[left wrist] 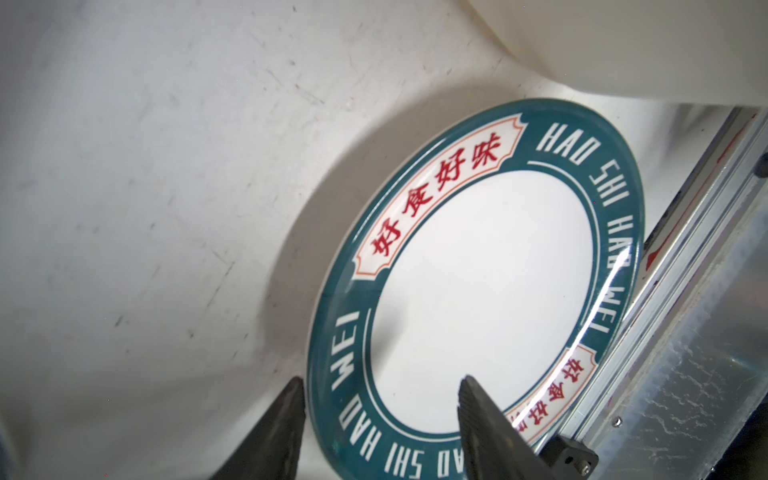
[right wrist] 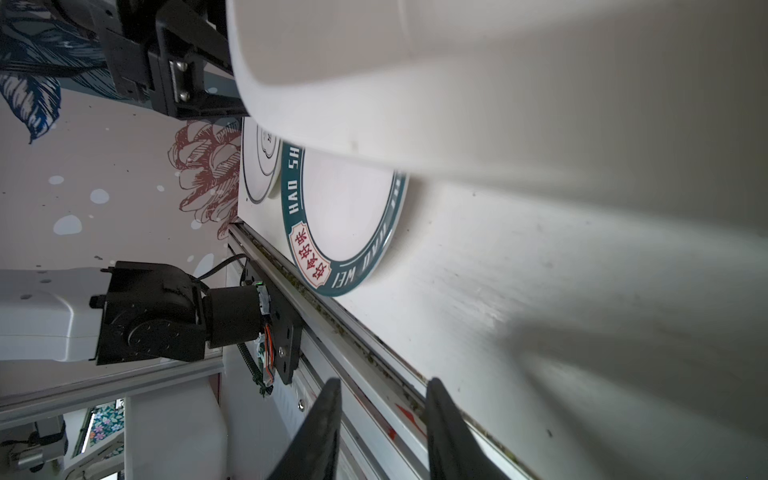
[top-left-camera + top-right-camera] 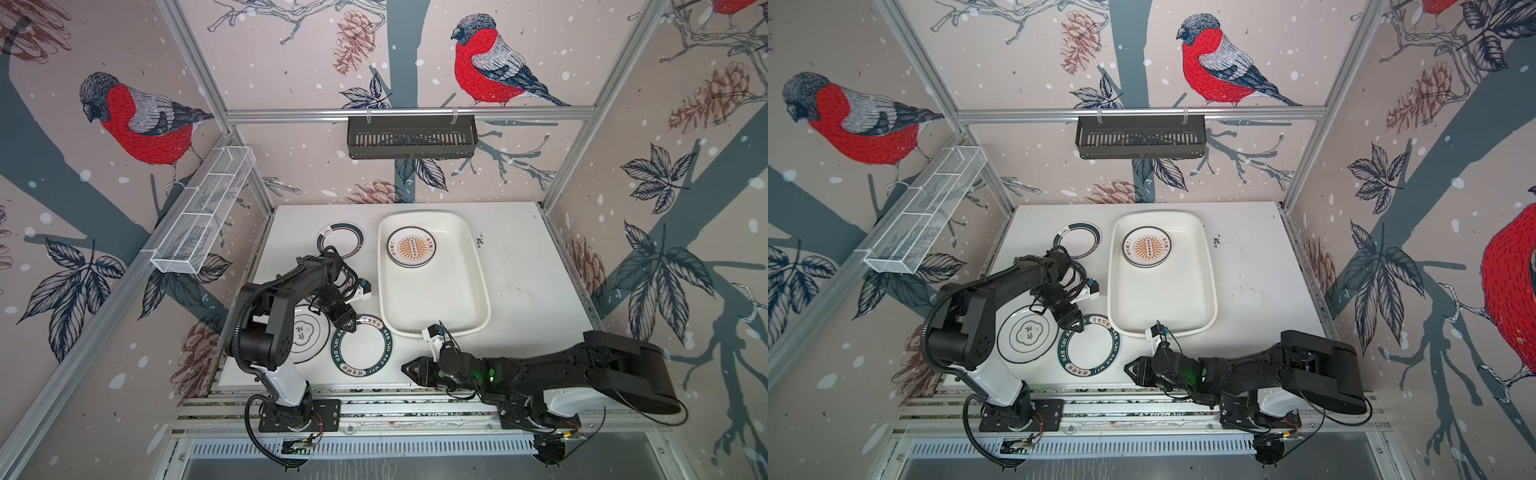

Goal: Place the plates into the plastic bin on the countertop

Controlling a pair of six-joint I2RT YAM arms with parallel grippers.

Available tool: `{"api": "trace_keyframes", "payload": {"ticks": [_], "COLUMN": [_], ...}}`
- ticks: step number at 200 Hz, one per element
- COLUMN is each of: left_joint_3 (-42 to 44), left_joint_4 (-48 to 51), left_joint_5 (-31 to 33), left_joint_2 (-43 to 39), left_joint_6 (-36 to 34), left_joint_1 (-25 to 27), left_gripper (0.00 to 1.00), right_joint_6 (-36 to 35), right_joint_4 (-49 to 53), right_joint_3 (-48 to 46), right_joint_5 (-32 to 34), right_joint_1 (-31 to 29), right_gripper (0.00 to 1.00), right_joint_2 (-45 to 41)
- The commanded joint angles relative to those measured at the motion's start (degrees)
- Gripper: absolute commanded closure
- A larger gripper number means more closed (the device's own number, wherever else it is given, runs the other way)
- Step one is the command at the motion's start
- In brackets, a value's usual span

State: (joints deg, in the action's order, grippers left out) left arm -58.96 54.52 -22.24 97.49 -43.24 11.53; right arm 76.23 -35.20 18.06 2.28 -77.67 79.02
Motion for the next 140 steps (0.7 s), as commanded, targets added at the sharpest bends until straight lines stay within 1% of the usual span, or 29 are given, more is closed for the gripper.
{"api": "trace_keyframes", "payload": {"ticks": [1,15,60,91,140], "left_joint_3": [-0.11,-0.36,-0.55,-0.80,-0.05], "left_joint_4": [2.12,1.96,1.66,1.99,2.08], "left_joint_5": [-1.81,-2.00,-2.25,-2.02,-2.37], "left_joint_2": [0.17,0.75,0.49,0.49,-0.61], "left_joint_6": [-0.05,0.30,1.50,1.63,1.50], "left_joint_1": [-0.11,-0.11,-0.10,-0.10,-0.15], "left_gripper": [0.41,0.42,0.42,0.42,0.43], "right_joint_6": [2.69,2.72,4.94,4.99,7.66], "right_joint_4": [-6.74,-7.64,-11.54,-11.06,-17.17], "right_joint_3": [-0.65,-0.62,-1.98,0.02,0.83], "right_joint_5": [1.72,1.69,-0.42,-2.21,-3.47], "right_joint_1": [-0.12,0.44,3.17,3.31,3.07], "right_gripper": [0.64,0.64,0.64,0.64,0.64], "right_joint_2": [1.49,2.51,5.75,8.67,14.45]}}
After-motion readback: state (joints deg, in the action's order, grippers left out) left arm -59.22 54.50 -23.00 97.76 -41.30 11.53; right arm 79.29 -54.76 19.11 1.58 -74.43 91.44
